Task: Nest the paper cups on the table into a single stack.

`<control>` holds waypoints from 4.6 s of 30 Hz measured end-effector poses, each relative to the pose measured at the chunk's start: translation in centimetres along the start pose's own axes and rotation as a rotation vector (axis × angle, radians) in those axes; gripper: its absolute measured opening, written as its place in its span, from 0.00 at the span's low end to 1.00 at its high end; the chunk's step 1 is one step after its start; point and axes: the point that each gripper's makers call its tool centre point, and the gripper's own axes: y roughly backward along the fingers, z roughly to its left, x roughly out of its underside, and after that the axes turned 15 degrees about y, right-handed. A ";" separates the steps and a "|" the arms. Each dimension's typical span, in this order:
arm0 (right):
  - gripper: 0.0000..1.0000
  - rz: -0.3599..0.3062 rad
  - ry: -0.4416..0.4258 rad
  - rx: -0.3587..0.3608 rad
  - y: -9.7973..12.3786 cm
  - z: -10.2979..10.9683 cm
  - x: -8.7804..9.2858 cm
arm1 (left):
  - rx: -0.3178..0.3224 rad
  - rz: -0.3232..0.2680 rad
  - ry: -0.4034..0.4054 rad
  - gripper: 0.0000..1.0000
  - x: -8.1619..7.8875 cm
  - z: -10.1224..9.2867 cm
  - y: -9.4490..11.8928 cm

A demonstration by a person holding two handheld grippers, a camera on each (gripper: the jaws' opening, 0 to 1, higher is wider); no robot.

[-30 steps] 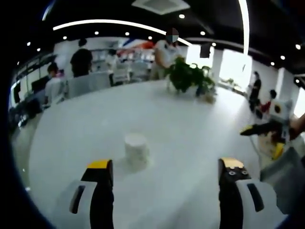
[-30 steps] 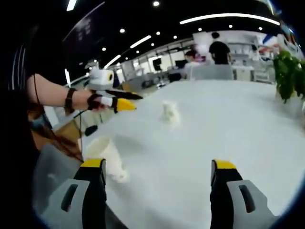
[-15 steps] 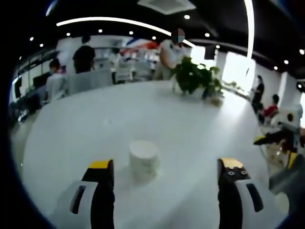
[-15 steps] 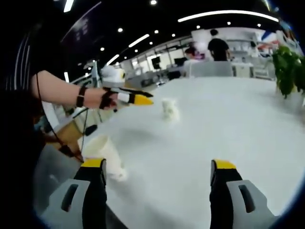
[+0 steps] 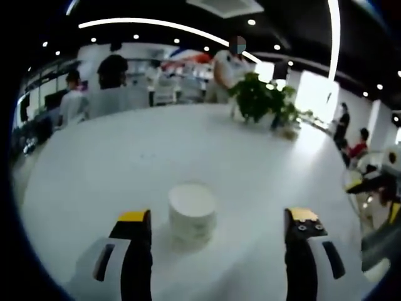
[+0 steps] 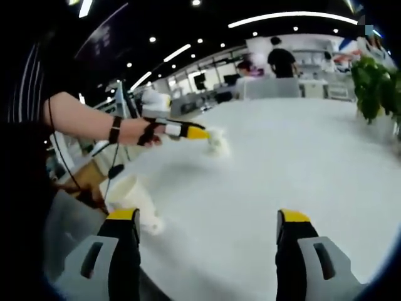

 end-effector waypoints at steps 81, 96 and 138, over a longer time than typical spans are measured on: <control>0.87 -0.035 -0.008 0.022 1.0 0.5 -1.3 | -0.018 -0.066 0.038 0.37 -3.0 -0.3 0.7; 0.86 -0.087 0.005 0.044 2.7 1.9 -3.1 | -0.006 -0.081 -0.011 0.37 -4.2 -3.6 5.0; 0.86 -0.153 0.060 0.084 4.2 1.5 -6.3 | 0.122 -0.169 -0.081 0.36 -5.5 -13.1 13.2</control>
